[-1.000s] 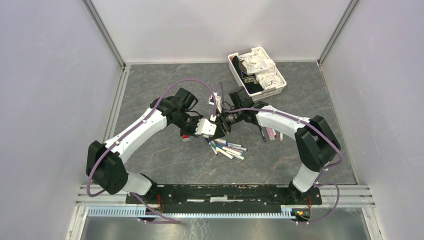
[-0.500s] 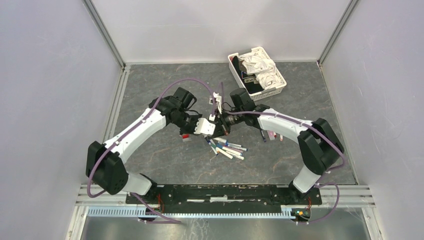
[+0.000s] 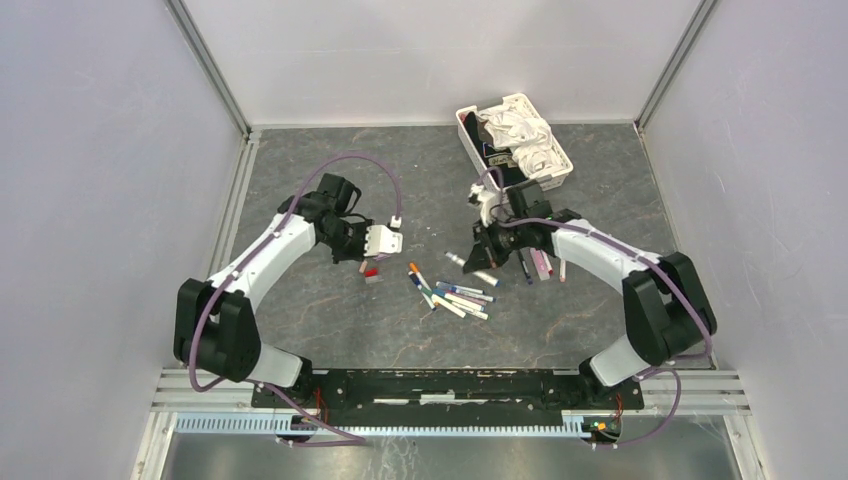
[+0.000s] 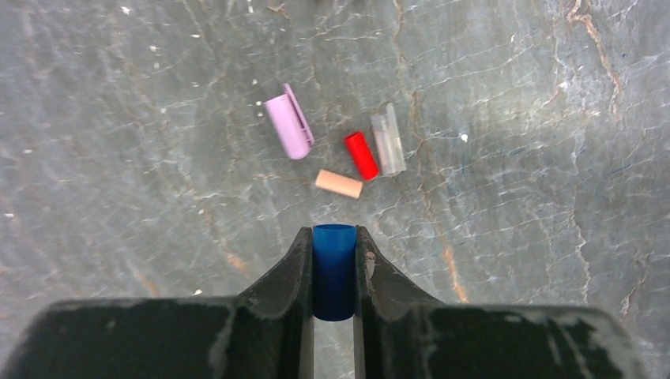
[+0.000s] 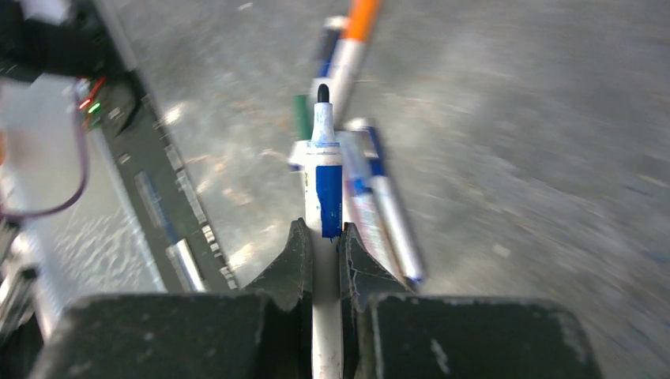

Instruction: Open the pen caps

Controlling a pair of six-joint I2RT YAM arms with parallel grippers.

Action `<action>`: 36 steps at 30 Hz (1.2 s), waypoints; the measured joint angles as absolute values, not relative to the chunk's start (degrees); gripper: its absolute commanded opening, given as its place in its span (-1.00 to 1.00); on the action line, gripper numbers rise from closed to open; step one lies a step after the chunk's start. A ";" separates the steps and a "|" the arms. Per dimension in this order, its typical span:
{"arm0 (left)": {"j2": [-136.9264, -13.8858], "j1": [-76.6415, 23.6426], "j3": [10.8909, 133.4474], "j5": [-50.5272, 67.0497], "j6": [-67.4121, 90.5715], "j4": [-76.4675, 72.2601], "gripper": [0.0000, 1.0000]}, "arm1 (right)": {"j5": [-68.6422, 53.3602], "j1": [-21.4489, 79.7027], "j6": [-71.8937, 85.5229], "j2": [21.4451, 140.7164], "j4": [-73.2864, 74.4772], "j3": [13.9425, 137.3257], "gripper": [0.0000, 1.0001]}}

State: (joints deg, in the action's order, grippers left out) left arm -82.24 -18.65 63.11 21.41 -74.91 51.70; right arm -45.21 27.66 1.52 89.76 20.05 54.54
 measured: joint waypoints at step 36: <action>-94.30 -25.58 62.81 21.80 -53.91 37.47 0.15 | 7.97 9.41 9.39 86.94 6.22 40.42 -0.62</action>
State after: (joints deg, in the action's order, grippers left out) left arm -94.30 -25.58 62.81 21.80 -53.91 37.47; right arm 7.97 9.41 9.39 86.94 6.22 40.42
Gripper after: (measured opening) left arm 0.556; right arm 0.147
